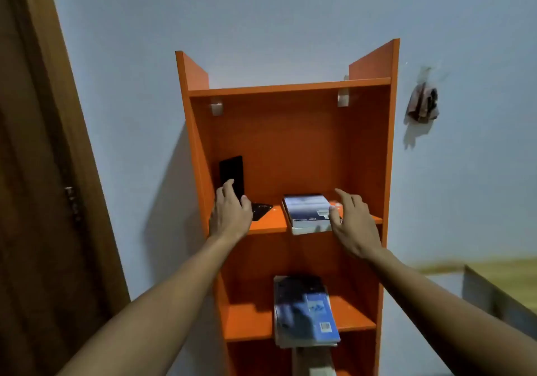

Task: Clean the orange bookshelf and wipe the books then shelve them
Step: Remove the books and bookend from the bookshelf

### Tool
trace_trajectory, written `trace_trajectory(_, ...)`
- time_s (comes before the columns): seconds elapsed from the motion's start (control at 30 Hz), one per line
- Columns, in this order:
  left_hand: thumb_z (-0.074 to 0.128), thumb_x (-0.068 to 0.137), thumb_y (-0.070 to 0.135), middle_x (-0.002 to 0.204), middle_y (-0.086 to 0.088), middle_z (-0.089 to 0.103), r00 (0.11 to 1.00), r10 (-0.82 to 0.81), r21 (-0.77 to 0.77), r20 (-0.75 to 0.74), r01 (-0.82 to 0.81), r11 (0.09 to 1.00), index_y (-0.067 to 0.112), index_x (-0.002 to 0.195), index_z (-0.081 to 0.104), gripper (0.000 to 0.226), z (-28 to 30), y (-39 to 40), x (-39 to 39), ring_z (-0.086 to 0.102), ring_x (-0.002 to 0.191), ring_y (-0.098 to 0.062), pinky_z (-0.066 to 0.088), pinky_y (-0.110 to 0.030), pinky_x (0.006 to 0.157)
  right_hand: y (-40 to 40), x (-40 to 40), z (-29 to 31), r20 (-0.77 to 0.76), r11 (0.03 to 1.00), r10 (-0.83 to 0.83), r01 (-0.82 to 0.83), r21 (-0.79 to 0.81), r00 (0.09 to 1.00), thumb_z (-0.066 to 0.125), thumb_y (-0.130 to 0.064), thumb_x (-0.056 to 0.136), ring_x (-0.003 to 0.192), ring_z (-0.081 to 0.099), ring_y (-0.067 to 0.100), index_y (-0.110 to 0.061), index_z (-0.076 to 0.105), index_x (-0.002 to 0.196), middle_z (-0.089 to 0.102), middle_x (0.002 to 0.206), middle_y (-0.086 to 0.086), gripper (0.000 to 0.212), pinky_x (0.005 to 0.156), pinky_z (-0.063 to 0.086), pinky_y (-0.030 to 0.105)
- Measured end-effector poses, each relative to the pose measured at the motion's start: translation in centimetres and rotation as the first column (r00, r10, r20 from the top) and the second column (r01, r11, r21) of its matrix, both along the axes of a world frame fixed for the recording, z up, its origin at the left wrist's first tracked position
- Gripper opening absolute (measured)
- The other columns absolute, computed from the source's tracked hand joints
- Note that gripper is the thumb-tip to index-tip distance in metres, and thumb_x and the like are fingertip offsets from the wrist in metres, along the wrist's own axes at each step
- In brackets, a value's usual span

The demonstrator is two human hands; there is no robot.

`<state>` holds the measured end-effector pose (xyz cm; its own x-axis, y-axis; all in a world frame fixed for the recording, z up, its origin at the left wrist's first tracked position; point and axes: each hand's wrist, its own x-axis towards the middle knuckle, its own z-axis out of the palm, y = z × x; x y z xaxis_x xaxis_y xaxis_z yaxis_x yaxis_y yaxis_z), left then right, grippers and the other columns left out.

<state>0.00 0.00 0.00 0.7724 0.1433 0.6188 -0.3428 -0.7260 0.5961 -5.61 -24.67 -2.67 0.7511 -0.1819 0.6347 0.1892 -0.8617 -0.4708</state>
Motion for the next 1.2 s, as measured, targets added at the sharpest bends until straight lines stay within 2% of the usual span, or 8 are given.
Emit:
trace_trajectory(0.2, 0.049, 0.1, 0.026, 0.156, -0.014, 0.031, 0.978, 0.043, -0.143, -0.203, -0.073, 0.987, 0.014, 0.155, 0.021, 0.062, -1.1, 0.1, 4.4, 0.038, 0.139, -0.035, 0.036, -0.045, 0.108, -1.8, 2.9, -0.9, -0.367, 0.975, -0.05, 0.125, 0.181, 0.929, 0.038, -0.05, 0.101, 0.12, 0.052, 0.039, -0.021, 0.033, 0.147, 0.046, 0.139, 0.021, 0.055, 0.1, 0.045, 0.051)
trace_trajectory(0.47, 0.054, 0.098, 0.021, 0.16, -0.019, 0.018, 0.956, 0.118, -0.298, -0.268, -0.199, 0.934, 0.012, 0.158, 0.004, 0.078, -2.3, -2.4, 12.3, 0.031, 0.142, -0.04, 0.031, -0.048, 0.113, -4.8, 9.4, -2.5, -0.486, 0.97, 0.011, 0.109, 0.217, 0.874, 0.025, -0.084, 0.075, 0.089, 0.07, 0.033, -0.03, 0.027, 0.145, 0.062, 0.128, 0.013, 0.088, 0.084, 0.057, 0.053)
trace_trajectory(0.67, 0.057, 0.097, 0.019, 0.15, -0.021, 0.037, 0.937, 0.228, -0.318, -0.265, -0.308, 0.897, 0.012, 0.155, 0.015, 0.072, -1.9, -2.6, 14.8, 0.042, 0.134, -0.042, 0.038, -0.05, 0.106, -4.7, 10.9, -2.6, -0.463, 0.922, 0.107, 0.087, 0.378, 0.88, 0.061, -0.053, 0.091, 0.046, 0.063, 0.025, -0.017, 0.033, 0.143, 0.068, 0.097, 0.016, 0.069, 0.049, 0.049, 0.032)
trace_trajectory(0.8, 0.054, 0.099, 0.014, 0.139, -0.017, 0.051, 0.953, 0.221, -0.28, -0.206, -0.274, 0.92, 0.015, 0.147, 0.037, 0.051, -2.5, -1.5, 15.6, 0.053, 0.123, -0.039, 0.047, -0.048, 0.102, -4.7, 10.9, -2.8, -0.392, 0.84, 0.2, 0.049, 0.541, 0.898, 0.074, -0.043, 0.085, 0.059, 0.056, 0.022, -0.016, 0.037, 0.141, 0.064, 0.107, 0.02, 0.072, 0.05, 0.042, 0.03)
trace_trajectory(0.93, 0.049, 0.101, 0.011, 0.139, -0.016, 0.051, 0.974, 0.183, -0.204, -0.137, -0.208, 0.957, 0.013, 0.146, 0.044, 0.045, -3.0, -1.5, 15.0, 0.051, 0.126, -0.034, 0.043, -0.043, 0.104, -3.7, 9.4, -3.7, -0.26, 0.823, 0.207, -0.024, 0.567, 0.943, 0.077, -0.038, 0.083, 0.106, 0.064, 0.03, -0.018, 0.036, 0.144, 0.057, 0.132, 0.013, 0.076, 0.092, 0.052, 0.046)
trace_trajectory(1.0, 0.048, 0.101, 0.01, 0.138, -0.017, 0.053, 0.982, 0.169, -0.211, -0.086, -0.184, 0.96, 0.012, 0.145, 0.047, 0.044, -3.1, -1.4, 14.4, 0.051, 0.126, -0.034, 0.044, -0.042, 0.102, -3.3, 8.7, -4.7, -0.242, 0.802, 0.192, -0.009, 0.598, 0.951, 0.077, -0.039, 0.083, 0.107, 0.061, 0.031, -0.017, 0.033, 0.146, 0.057, 0.121, 0.012, 0.08, 0.094, 0.05, 0.044)
trace_trajectory(1.1, 0.049, 0.1, 0.008, 0.134, -0.018, 0.057, 0.989, 0.147, -0.207, -0.012, -0.147, 0.967, 0.008, 0.141, 0.051, 0.041, -3.4, -0.8, 13.3, 0.053, 0.124, -0.034, 0.046, -0.039, 0.099, -2.4, 7.7, -5.2, -0.254, 0.65, 0.245, 0.036, 0.759, 0.936, 0.075, -0.033, 0.087, 0.077, 0.058, 0.023, -0.013, 0.034, 0.136, 0.054, 0.093, 0.004, 0.066, 0.069, 0.048, 0.035)
trace_trajectory(1.2, 0.05, 0.101, 0.009, 0.137, -0.017, 0.056, 0.99, 0.136, -0.205, 0.024, -0.128, 0.97, 0.008, 0.142, 0.05, 0.041, -3.1, 0.0, 11.8, 0.053, 0.126, -0.034, 0.045, -0.036, 0.099, -1.3, 7.1, -4.9, -0.209, 0.407, 0.369, 0.045, 0.912, 0.906, 0.071, -0.021, 0.091, 0.052, 0.051, 0.017, -0.01, 0.052, 0.103, 0.055, 0.073, 0.008, 0.025, 0.05, 0.046, 0.028)
